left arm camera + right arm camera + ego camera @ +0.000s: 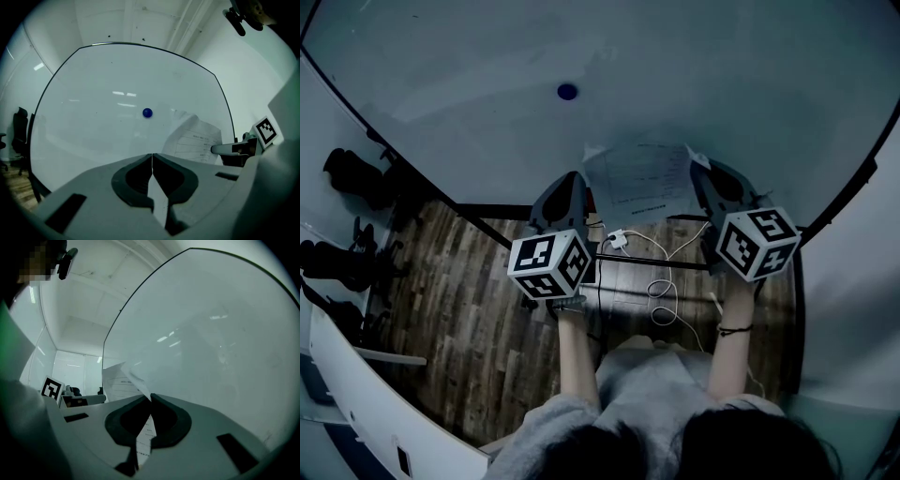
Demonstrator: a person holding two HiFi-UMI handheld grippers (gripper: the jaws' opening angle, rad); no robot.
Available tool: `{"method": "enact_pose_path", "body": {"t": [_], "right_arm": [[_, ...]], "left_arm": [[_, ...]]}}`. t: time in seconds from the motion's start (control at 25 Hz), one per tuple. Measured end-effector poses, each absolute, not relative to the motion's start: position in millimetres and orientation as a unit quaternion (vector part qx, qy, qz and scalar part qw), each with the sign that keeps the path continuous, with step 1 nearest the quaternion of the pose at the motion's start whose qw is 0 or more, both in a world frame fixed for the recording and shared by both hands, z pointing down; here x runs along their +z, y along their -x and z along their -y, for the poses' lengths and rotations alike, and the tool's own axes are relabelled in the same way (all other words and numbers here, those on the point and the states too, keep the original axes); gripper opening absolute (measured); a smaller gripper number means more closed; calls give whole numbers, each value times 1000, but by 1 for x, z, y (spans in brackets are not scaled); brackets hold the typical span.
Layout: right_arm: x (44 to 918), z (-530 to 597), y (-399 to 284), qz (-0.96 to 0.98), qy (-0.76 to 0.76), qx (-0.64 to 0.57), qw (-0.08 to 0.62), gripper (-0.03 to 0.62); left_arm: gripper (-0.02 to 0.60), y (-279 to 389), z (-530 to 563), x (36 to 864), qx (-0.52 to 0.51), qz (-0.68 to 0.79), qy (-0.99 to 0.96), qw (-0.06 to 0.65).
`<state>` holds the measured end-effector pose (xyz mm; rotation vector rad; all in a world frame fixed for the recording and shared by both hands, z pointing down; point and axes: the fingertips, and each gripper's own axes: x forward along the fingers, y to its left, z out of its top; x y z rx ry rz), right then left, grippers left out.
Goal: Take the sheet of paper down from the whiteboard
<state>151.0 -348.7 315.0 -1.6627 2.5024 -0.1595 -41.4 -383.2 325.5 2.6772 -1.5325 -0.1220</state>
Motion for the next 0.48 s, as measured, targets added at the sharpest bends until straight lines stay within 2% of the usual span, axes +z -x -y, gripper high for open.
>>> {"method": "enact_pose_path", "body": {"t": [0.48], "right_arm": [[323, 333, -144, -837, 542, -50, 57, 2]], "left_arm": [[6, 50, 359, 346, -26, 496, -867, 38]]}}
